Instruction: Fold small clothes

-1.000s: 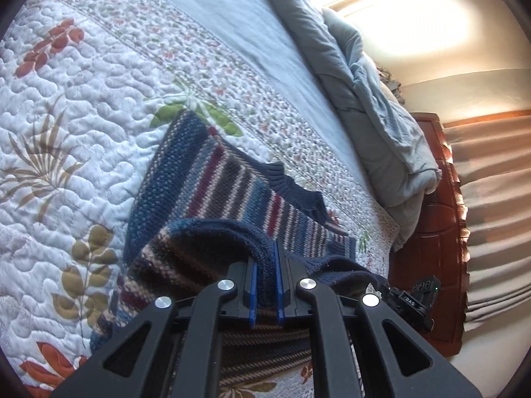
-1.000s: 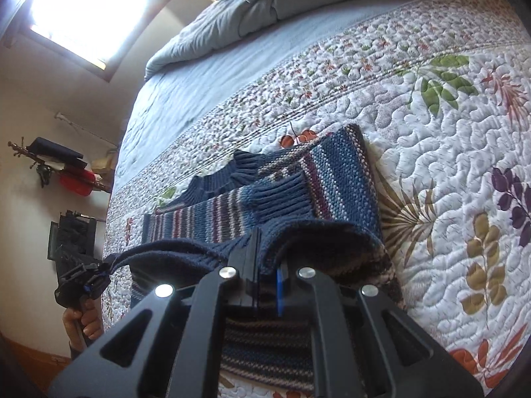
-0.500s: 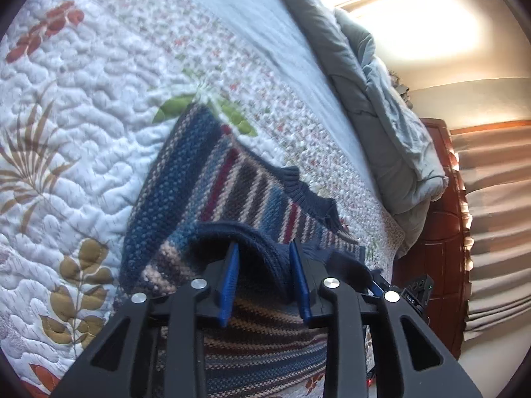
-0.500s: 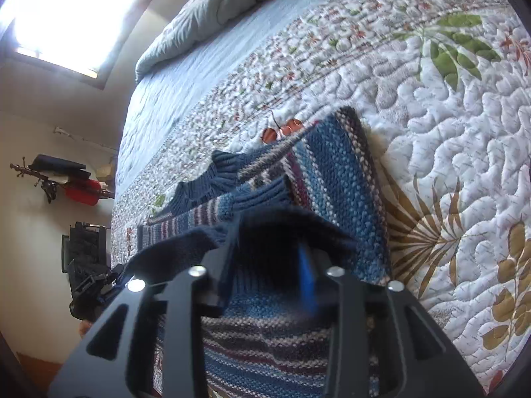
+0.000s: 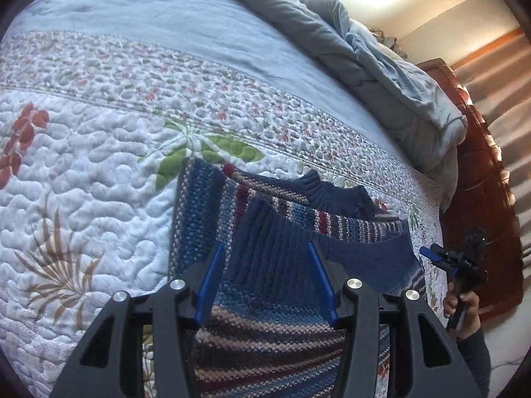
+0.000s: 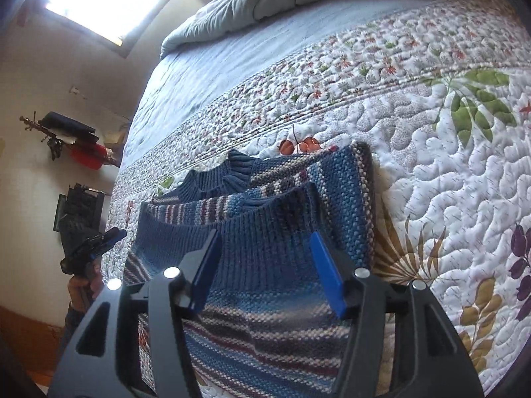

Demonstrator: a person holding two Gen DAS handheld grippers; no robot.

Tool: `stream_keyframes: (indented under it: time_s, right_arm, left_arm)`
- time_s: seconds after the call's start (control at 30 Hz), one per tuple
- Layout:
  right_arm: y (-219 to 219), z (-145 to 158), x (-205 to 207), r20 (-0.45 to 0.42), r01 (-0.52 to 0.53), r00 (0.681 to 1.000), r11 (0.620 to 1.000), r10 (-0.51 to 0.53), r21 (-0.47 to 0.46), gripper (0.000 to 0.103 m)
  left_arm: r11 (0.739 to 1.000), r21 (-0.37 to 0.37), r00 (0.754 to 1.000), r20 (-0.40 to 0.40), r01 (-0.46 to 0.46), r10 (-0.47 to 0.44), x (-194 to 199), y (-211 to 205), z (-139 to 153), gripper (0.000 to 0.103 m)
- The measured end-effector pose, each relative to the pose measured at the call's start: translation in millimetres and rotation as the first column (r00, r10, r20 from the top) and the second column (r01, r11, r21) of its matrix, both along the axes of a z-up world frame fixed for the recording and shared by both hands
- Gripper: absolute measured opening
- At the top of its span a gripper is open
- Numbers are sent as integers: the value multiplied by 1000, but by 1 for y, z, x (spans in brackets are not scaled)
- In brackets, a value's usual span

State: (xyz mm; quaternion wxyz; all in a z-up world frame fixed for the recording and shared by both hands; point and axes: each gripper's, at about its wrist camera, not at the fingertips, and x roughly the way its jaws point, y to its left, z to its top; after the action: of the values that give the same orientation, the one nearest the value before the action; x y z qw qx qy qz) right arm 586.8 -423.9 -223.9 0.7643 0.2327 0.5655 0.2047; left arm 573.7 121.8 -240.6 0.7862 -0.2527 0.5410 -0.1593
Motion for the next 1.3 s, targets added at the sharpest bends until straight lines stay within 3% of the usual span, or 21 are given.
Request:
stream_keyframes:
  time_s: [0.33, 0.47, 0.63, 0.7, 0.77, 0.8, 0.87, 1.0, 1.3]
  right_arm:
    - [0, -28, 22, -37, -38, 999, 999, 37, -23, 64]
    - [-3, -29, 27, -29, -46, 999, 998, 45, -35, 64]
    - [5, -32, 29, -21, -87, 996, 995, 86, -49, 65]
    - [8, -31, 26, -7, -94, 996, 994, 94, -55, 60]
    - [12, -30, 24, 3, -105, 994, 992, 105, -73, 39]
    - [15, -31, 23, 6, -108, 994, 990, 109, -87, 35]
    - [17, -35, 22, 5, -109, 994, 986, 111, -127, 9]
    - [18, -25, 13, 60, -94, 993, 983, 105, -158, 9]
    - [19, 33, 13, 187, -20, 981, 982, 55, -186, 9]
  left_arm:
    - [990, 63, 988, -98, 129, -122, 30, -26, -28, 48]
    - [986, 76, 985, -102, 150, -142, 28, -24, -31, 31]
    - [989, 38, 987, -79, 142, -138, 23, -21, -33, 27]
    - [989, 31, 989, -51, 142, -140, 20, -21, -30, 22]
    - [990, 27, 990, -17, 137, -137, 16, -20, -26, 14]
    - [991, 25, 991, -4, 133, -133, 14, -20, -23, 12]
    - [991, 30, 991, 28, 129, -130, 9, -19, -19, 9]
    - [992, 36, 987, 101, 121, -124, 0, -19, -3, 9]
    - [996, 17, 973, 214, 88, -90, 3, -12, 46, 8]
